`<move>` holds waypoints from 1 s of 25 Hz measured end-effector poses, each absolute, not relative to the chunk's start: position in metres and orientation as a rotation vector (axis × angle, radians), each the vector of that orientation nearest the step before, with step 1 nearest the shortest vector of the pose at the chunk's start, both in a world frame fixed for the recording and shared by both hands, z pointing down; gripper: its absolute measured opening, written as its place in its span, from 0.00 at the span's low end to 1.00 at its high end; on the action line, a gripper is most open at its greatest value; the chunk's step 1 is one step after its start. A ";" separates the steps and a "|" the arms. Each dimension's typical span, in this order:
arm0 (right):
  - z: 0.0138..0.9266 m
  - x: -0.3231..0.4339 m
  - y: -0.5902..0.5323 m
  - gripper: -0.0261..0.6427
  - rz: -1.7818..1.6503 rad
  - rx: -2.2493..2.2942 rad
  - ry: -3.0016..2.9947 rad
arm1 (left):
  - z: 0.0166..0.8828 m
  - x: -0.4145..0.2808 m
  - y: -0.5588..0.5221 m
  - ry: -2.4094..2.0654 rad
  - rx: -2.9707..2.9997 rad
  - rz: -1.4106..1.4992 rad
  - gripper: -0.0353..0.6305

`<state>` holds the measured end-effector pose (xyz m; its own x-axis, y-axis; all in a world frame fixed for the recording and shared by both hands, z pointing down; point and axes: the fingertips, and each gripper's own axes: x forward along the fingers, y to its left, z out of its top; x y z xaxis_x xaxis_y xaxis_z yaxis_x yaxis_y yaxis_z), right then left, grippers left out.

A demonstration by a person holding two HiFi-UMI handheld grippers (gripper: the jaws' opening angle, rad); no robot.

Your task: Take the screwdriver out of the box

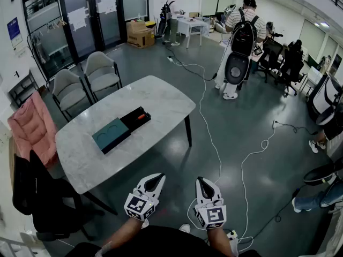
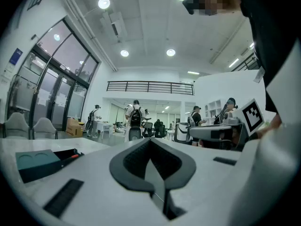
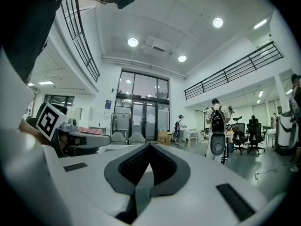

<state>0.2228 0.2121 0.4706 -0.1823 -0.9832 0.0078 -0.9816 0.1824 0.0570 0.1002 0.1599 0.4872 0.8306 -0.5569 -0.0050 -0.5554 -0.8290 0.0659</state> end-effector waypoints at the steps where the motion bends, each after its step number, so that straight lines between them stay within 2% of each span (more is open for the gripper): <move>1: 0.468 0.222 0.212 0.07 -0.068 1.979 -2.383 | 0.485 0.099 0.160 -0.899 2.949 -0.034 0.06; 18: 0.451 0.181 0.197 0.07 -0.128 1.984 -2.409 | 0.484 0.051 0.149 -0.936 2.945 -0.028 0.06; 25: 0.448 0.144 0.176 0.07 -0.104 1.952 -2.437 | 0.483 0.005 0.137 -0.994 2.926 -0.033 0.06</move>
